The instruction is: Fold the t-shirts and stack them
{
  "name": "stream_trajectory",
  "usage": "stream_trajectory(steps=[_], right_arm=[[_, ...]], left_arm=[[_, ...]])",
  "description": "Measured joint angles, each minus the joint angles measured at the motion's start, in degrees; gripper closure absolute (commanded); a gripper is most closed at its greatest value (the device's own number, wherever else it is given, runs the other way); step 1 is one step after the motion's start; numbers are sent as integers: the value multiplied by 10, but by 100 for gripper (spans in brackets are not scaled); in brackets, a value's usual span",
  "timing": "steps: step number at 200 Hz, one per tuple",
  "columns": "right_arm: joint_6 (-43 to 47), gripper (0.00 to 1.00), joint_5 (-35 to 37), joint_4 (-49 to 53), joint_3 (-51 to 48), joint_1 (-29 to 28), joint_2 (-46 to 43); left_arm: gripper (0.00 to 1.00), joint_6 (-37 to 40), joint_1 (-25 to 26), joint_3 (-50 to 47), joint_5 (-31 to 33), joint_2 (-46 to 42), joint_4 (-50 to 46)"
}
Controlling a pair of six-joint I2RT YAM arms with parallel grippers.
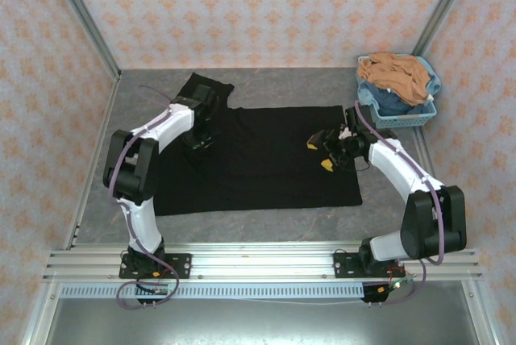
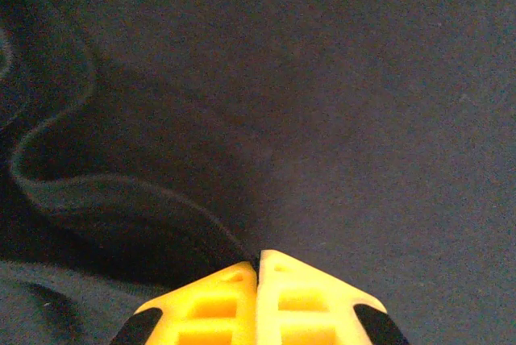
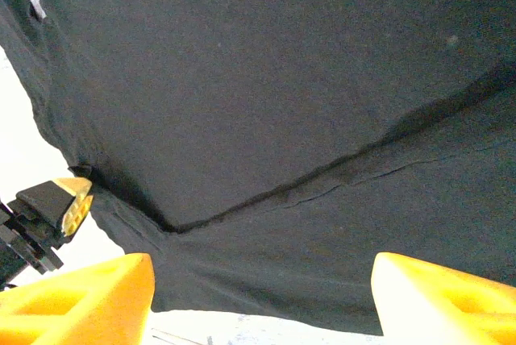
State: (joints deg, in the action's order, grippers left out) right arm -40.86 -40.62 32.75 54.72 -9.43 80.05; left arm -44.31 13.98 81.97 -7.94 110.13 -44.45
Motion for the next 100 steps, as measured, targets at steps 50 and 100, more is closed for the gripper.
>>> stream_trajectory(steps=[50,100], right_arm=[[-3,29,4,3,-8,0,0],[-4,29,4,3,-8,0,2]], left_arm=[[96,48,26,59,9,54,-27],[52,104,51,52,3,52,-1]])
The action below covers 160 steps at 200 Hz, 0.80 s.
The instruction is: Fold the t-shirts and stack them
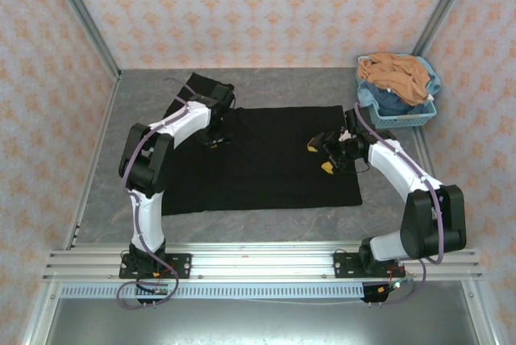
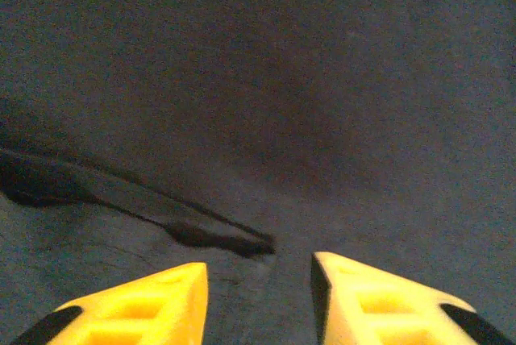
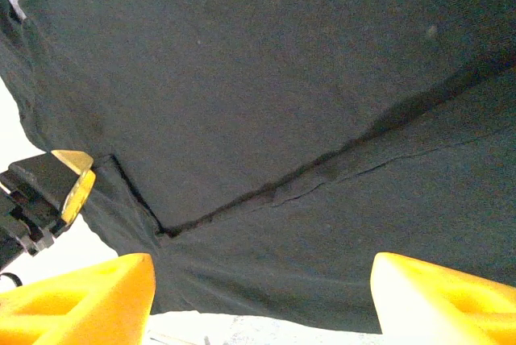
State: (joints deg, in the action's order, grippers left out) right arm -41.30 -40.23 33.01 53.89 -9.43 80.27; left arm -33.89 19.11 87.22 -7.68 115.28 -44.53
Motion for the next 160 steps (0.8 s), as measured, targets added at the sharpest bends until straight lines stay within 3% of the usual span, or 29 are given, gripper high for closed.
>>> stream_trajectory(steps=[38,74,130,160], right_arm=[[2,31,7,0,0,0,5],[21,46,73,18,0,14,8],[23,44,201,61,33,48,126],[4,46,251,77,54,59,139]], left_arm=[[50,3,10,-58,8,-99,21],[57,-37,-3,-146,12,-200,23],[63,-87,-133,-300,-9,-238,19],[65,-87,-161,-316,-9,-244,19]])
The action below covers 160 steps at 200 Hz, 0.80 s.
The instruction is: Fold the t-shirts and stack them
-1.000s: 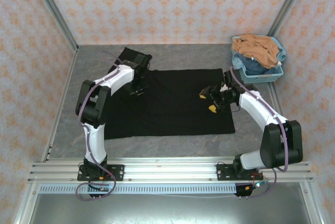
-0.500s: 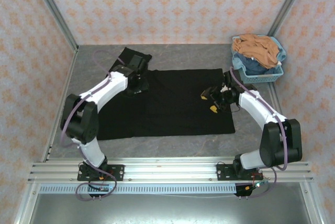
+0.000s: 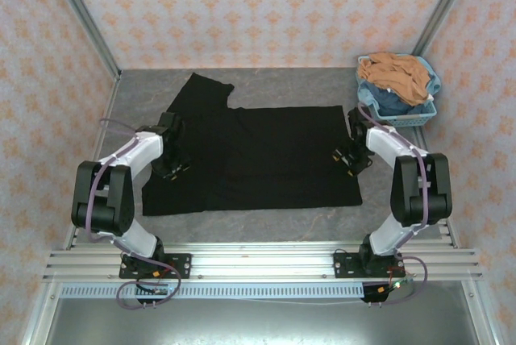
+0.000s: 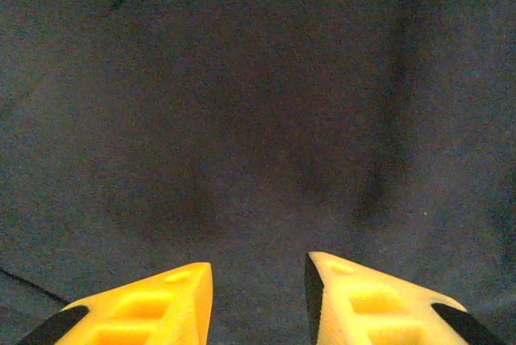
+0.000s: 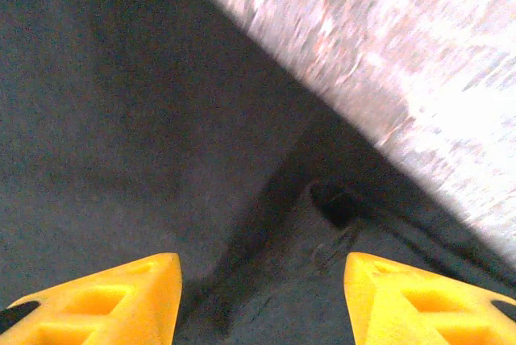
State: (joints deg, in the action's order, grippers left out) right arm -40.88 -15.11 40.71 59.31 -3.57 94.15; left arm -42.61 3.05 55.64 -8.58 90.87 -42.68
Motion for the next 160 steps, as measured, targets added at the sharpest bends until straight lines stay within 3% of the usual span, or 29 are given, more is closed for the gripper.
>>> stream_trajectory(steps=[44,69,88,160], right_arm=[[-33,74,32,3,29,7,43],[-48,83,45,12,30,8,55],[-58,100,57,22,31,8,55],[-78,100,115,67,41,8,23]], left_arm=[[66,2,-9,-15,1,-3,4],[67,2,-13,-19,2,-2,6],[67,3,-15,-19,5,-2,8],[72,7,-16,-23,36,31,14]])
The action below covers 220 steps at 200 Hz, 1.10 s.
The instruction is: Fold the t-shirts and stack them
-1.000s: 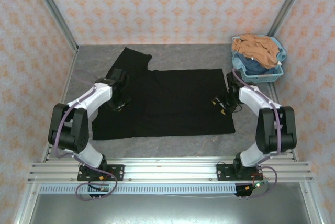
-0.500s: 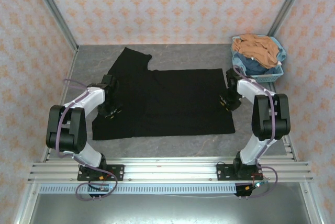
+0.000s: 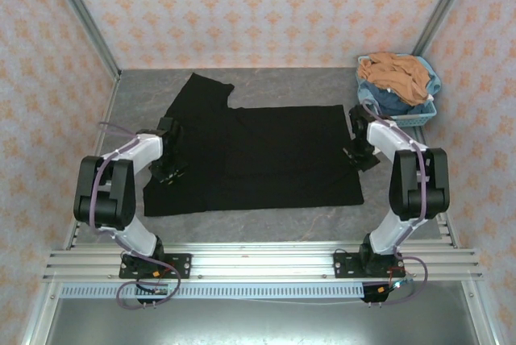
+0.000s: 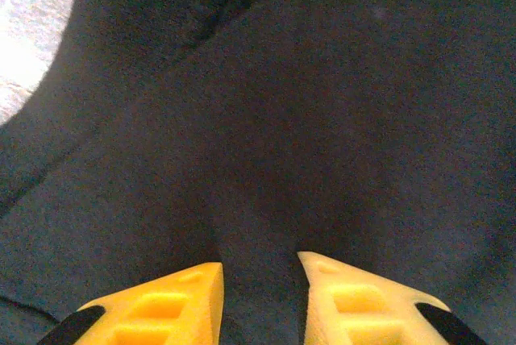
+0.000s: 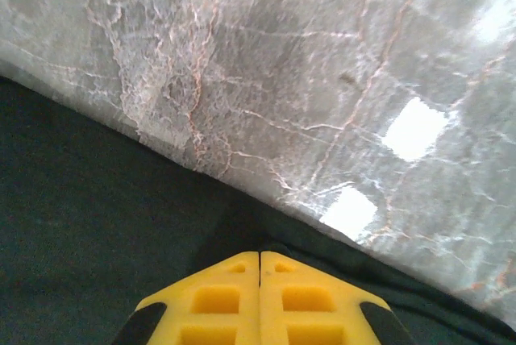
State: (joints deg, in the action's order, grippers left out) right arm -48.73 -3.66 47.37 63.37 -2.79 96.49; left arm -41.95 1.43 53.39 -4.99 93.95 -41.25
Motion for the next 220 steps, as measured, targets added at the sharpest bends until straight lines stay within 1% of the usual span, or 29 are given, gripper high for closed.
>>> stream_trajectory(steps=[24,51,65,80,85,93,94,98,104,113,120,141,149,156,169,180,186,200,220], right_arm=[[-6,100,19,18,12,0,-18],[-8,100,29,28,23,0,-15],[-8,100,32,30,29,0,-3],[-6,100,31,30,34,1,14],[-5,92,30,30,35,3,21],[-2,72,27,30,39,5,31],[-1,70,27,30,39,5,32],[0,59,26,30,42,7,37],[3,47,26,30,43,8,42],[8,38,26,30,44,10,43],[12,35,26,31,44,10,40],[25,35,27,34,40,10,11],[29,37,27,34,31,7,-12],[31,40,27,35,20,2,-35],[33,50,24,36,-7,-17,-83],[37,58,11,35,-35,-42,-118],[36,61,3,33,-49,-55,-130],[30,64,-24,18,-88,-78,-143],[22,65,-53,4,-128,-80,-122]], left_arm=[[73,2,0,4,4,10,3],[72,14,0,17,6,23,4],[69,20,0,20,6,23,8],[65,30,1,21,6,21,14],[62,31,1,21,6,19,15],[59,35,2,21,6,13,15],[59,34,3,21,6,13,15],[58,35,3,21,5,8,14],[56,35,4,21,4,-1,13],[55,35,5,21,2,-20,10],[55,34,5,21,-2,-39,6],[56,27,6,10,-13,-106,-4],[56,23,6,2,-19,-128,-9],[57,17,7,-7,-23,-143,-15],[58,4,7,-27,-37,-159,-21],[59,-7,7,-45,-51,-158,-22],[60,-13,7,-55,-56,-154,-22],[62,-24,7,-66,-69,-133,-22],[64,-32,7,-66,-72,-88,-17]])
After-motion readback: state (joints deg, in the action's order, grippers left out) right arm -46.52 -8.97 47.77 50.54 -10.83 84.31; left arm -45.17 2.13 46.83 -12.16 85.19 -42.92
